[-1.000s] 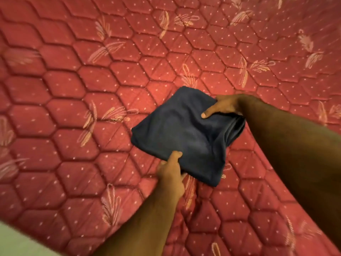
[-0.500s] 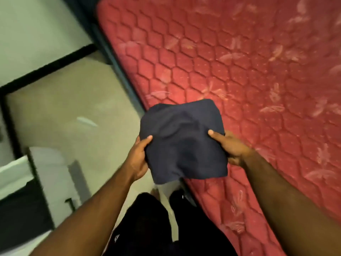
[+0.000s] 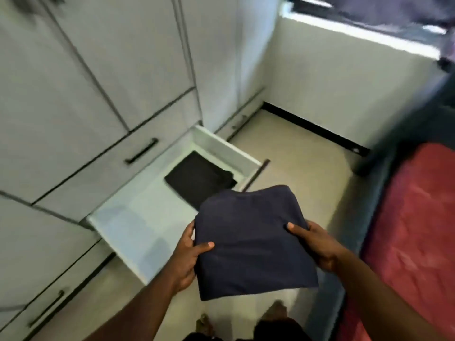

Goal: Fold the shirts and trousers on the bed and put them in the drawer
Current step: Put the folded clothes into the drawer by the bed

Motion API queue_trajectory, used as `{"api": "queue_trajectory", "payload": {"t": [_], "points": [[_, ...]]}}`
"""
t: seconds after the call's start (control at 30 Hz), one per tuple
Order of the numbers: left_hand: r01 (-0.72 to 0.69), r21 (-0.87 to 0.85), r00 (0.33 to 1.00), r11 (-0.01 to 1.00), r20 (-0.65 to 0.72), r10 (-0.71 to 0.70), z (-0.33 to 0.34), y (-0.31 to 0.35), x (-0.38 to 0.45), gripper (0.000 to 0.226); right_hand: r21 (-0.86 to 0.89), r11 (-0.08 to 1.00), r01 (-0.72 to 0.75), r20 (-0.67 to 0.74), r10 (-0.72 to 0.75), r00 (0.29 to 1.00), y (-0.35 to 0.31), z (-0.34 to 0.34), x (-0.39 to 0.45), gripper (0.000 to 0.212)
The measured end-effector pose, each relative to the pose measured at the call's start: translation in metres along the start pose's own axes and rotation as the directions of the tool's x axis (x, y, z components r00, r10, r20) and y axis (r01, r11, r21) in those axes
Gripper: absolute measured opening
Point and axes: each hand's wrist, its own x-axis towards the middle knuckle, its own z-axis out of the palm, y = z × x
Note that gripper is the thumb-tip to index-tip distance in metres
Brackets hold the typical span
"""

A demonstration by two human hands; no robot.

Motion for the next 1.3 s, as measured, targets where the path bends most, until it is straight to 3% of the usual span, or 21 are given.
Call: {"api": "queue_trajectory", "payload": {"t": [0.13,0.2,0.47,0.67,0.73,0.83,0.9,0.97,1.0,1.03,1.1,1.13,1.17,1.23,1.27,1.3], "points": [[-0.067,-0.232,0.978,0.97,-0.208,0.018,-0.103,0.012,-0.01,0.075,-0.231,0.972,-0.052,0.207,0.101,0.973,-0.035,0.118,0.092,0.032],[-0.115,-0.295,0.947,0.948,-0.32,0.015,-0.136,0.015,-0.002,0.076,-0.336,0.941,-0.048,0.234,0.133,0.963,-0.044,0.163,0.138,0.032],[-0.263,-0.277,0.793,0.924,-0.607,0.044,-0.248,0.009,0.091,0.083,-0.602,0.797,0.053,0.343,0.197,0.918,-0.024,0.299,0.353,0.037],[-0.273,-0.243,0.725,0.931,-0.688,0.033,-0.333,-0.058,0.217,0.085,-0.662,0.736,0.143,0.35,0.134,0.927,0.055,0.326,0.518,0.023],[-0.243,-0.259,0.7,0.935,-0.714,-0.016,-0.357,-0.1,0.259,0.08,-0.713,0.677,0.183,0.357,0.126,0.926,0.098,0.316,0.574,0.025],[-0.113,-0.342,0.682,0.933,-0.71,-0.178,-0.364,-0.151,0.298,0.07,-0.848,0.474,0.238,0.364,0.192,0.911,0.156,0.28,0.622,0.033],[0.046,-0.245,0.55,0.968,-0.803,-0.23,-0.362,-0.176,0.313,0.079,-0.853,0.451,0.263,0.368,0.163,0.916,0.168,0.267,0.62,0.039],[0.306,-0.073,0.434,0.949,-0.877,-0.207,-0.348,-0.186,0.313,0.085,-0.837,0.476,0.269,0.373,0.137,0.918,0.166,0.262,0.598,0.046],[0.383,0.013,0.434,0.923,-0.885,-0.168,-0.335,-0.186,0.309,0.084,-0.839,0.455,0.299,0.392,0.123,0.912,0.162,0.258,0.586,0.048],[0.402,0.093,0.5,0.911,-0.856,-0.133,-0.318,-0.183,0.301,0.079,-0.861,0.388,0.327,0.409,0.147,0.901,0.157,0.249,0.568,0.048],[0.333,0.272,0.745,0.903,-0.663,-0.075,-0.278,-0.171,0.279,0.071,-0.89,0.252,0.379,0.446,0.315,0.838,0.143,0.226,0.532,0.049],[0.272,0.37,0.868,0.888,-0.493,-0.06,-0.255,-0.163,0.266,0.071,-0.9,0.212,0.38,0.435,0.481,0.761,0.131,0.214,0.516,0.055],[0.221,0.446,0.945,0.868,-0.318,-0.077,-0.234,-0.158,0.255,0.075,-0.913,0.157,0.377,0.381,0.66,0.647,0.116,0.204,0.503,0.064],[0.162,0.637,0.985,0.754,-0.064,-0.158,-0.2,-0.153,0.243,0.091,-0.87,0.023,0.493,0.252,0.879,0.405,0.087,0.187,0.483,0.07],[0.121,0.775,0.978,0.62,0.012,-0.206,-0.19,-0.158,0.24,0.097,-0.771,-0.035,0.635,0.224,0.919,0.323,0.077,0.174,0.48,0.074],[0.05,0.889,0.976,0.455,0.053,-0.211,-0.182,-0.164,0.24,0.098,-0.584,-0.109,0.804,0.263,0.912,0.314,0.07,0.162,0.477,0.081]]}}
